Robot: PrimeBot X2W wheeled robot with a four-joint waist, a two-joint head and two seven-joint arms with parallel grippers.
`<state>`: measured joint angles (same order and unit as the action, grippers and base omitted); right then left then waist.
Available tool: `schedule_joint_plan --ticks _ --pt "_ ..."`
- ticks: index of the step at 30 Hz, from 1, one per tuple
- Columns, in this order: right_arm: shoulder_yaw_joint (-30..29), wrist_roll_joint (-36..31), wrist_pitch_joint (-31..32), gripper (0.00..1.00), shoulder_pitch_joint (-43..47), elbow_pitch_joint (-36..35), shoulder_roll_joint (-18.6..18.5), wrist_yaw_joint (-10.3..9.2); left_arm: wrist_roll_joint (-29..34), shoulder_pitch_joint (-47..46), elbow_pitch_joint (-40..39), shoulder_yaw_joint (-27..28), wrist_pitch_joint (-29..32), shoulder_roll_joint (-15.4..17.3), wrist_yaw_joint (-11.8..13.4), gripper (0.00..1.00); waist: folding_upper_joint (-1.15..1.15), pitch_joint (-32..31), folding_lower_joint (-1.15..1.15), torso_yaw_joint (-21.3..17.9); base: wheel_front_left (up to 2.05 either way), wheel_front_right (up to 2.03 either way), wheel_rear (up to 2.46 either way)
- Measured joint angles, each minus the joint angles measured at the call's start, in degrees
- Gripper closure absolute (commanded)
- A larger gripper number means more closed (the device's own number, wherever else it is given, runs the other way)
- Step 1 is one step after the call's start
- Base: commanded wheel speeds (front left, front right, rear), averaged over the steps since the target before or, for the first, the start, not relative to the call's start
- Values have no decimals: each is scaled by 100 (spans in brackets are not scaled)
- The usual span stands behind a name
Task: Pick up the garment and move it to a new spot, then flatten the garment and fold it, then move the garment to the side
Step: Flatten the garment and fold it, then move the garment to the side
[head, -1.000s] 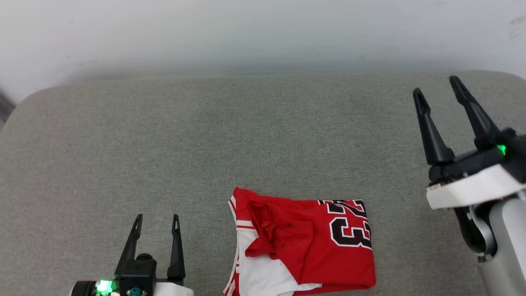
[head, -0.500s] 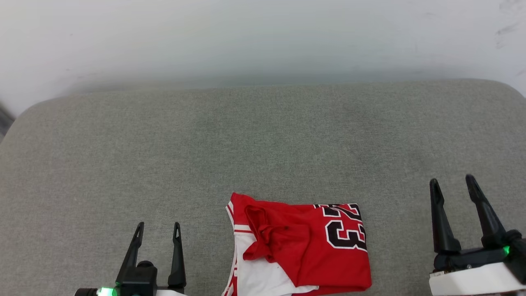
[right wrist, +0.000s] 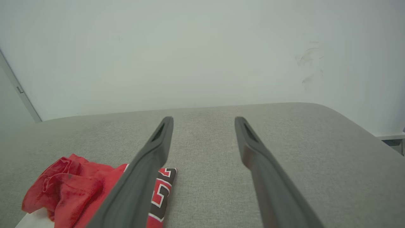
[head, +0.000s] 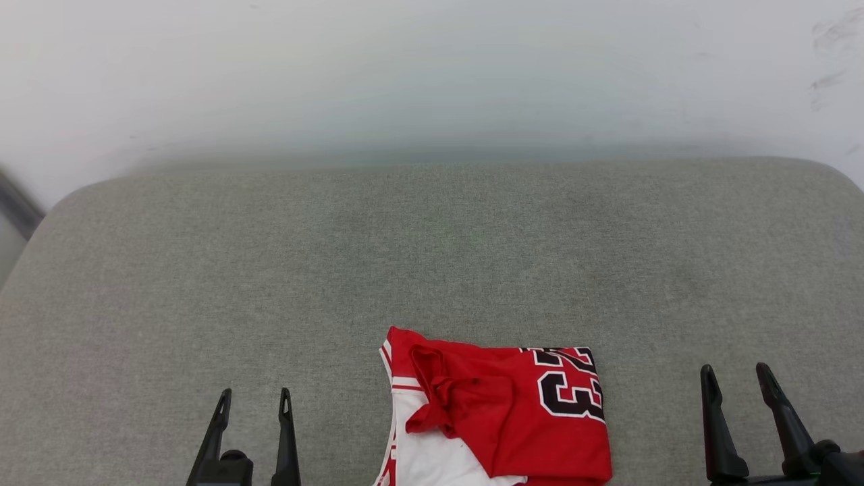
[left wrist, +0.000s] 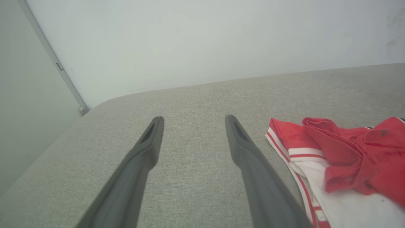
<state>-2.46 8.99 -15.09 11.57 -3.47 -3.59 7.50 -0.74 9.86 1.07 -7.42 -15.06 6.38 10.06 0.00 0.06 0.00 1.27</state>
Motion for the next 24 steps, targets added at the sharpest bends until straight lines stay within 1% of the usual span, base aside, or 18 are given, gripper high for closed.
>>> schedule_joint_plan --ticks 8,11,16,19,22,24 --pt "41 -55 0 0 148 40 45 0 2 80 -37 4 0 -22 -26 0 0 -89 0 27 0 0 0" --pt "82 -86 0 0 105 -54 53 0 2 112 -56 16 0 -37 -33 0 0 -85 0 25 0 0 0" --pt "118 -122 1 0 -561 -397 49 0 1 115 -85 42 0 -53 -33 0 0 -32 0 -12 0 0 0" --pt "278 -136 1 0 -1077 -497 -119 1 8 110 -87 35 0 -63 -49 0 0 3 0 -25 0 0 0" --pt "452 -76 0 0 -1608 -497 -504 0 15 92 -86 30 0 -65 -58 0 0 34 0 -18 0 0 0" --pt "667 42 87 0 -1929 -339 -792 0 15 58 -90 27 0 -69 -58 0 0 62 0 -11 0 0 0"
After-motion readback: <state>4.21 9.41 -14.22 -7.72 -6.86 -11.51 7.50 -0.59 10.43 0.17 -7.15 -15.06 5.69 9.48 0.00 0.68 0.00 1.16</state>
